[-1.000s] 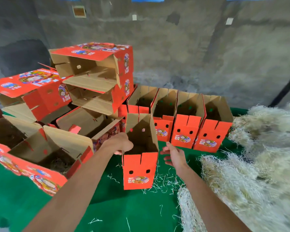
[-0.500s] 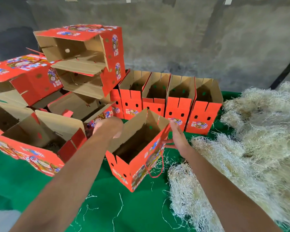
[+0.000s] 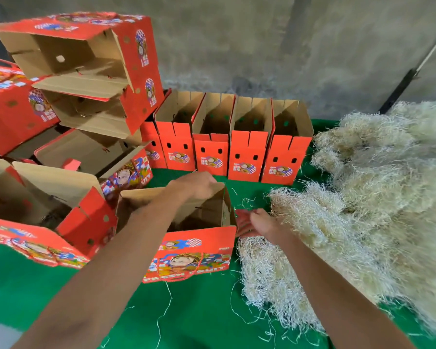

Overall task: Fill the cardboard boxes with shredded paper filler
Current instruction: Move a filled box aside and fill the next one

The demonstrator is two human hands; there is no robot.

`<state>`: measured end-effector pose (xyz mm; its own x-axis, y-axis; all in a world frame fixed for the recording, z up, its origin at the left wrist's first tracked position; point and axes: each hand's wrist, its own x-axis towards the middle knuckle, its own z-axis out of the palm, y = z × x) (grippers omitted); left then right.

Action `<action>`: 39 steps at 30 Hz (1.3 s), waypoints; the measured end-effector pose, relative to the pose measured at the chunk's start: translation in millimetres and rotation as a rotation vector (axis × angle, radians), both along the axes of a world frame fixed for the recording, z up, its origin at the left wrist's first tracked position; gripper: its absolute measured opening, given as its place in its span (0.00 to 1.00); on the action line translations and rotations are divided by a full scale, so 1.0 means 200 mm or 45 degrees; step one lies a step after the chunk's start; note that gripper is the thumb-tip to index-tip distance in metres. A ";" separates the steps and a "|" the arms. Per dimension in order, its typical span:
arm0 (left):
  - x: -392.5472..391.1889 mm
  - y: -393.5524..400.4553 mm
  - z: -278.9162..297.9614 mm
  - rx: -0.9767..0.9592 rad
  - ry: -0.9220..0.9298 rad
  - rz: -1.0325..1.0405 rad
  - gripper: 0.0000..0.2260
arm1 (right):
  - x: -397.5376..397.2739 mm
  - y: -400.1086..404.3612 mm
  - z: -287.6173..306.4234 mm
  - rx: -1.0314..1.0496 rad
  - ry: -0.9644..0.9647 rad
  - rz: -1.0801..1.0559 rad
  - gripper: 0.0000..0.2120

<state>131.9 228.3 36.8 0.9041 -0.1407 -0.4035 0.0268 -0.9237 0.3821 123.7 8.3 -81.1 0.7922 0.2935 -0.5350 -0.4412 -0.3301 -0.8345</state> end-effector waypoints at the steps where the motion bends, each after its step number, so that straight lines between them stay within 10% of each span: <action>1: 0.00 -0.02 0.00 0.024 0.034 -0.033 0.12 | -0.02 -0.01 -0.04 0.028 0.040 -0.069 0.08; 3: 0.02 -0.04 -0.01 0.092 0.096 -0.114 0.13 | -0.06 -0.05 -0.12 -0.044 0.065 -0.116 0.09; 6: 0.01 -0.06 -0.02 0.145 0.151 -0.186 0.15 | -0.14 -0.12 -0.29 -1.008 -0.373 0.502 0.35; 9: 0.02 -0.07 -0.01 0.196 0.225 -0.217 0.19 | -0.24 -0.15 -0.45 -1.348 -0.512 0.747 0.51; 14: 0.00 -0.07 -0.03 0.186 0.275 -0.208 0.17 | -0.34 -0.15 -0.58 -1.587 -0.727 1.026 0.42; 23: -0.04 -0.04 0.02 -0.260 0.284 -0.131 0.17 | -0.12 -0.07 -0.17 -0.993 -0.816 0.276 0.06; 27: -0.03 -0.09 0.04 -0.566 0.003 0.101 0.09 | 0.04 -0.06 0.15 -0.763 -0.890 0.000 0.07; 30: 0.00 -0.15 0.07 -0.686 -0.143 0.353 0.23 | 0.14 -0.05 0.36 -0.604 -0.970 -0.200 0.19; 39: 0.05 -0.27 0.10 -1.645 0.423 1.252 0.31 | 0.22 0.10 0.90 -0.009 -1.284 -0.499 0.14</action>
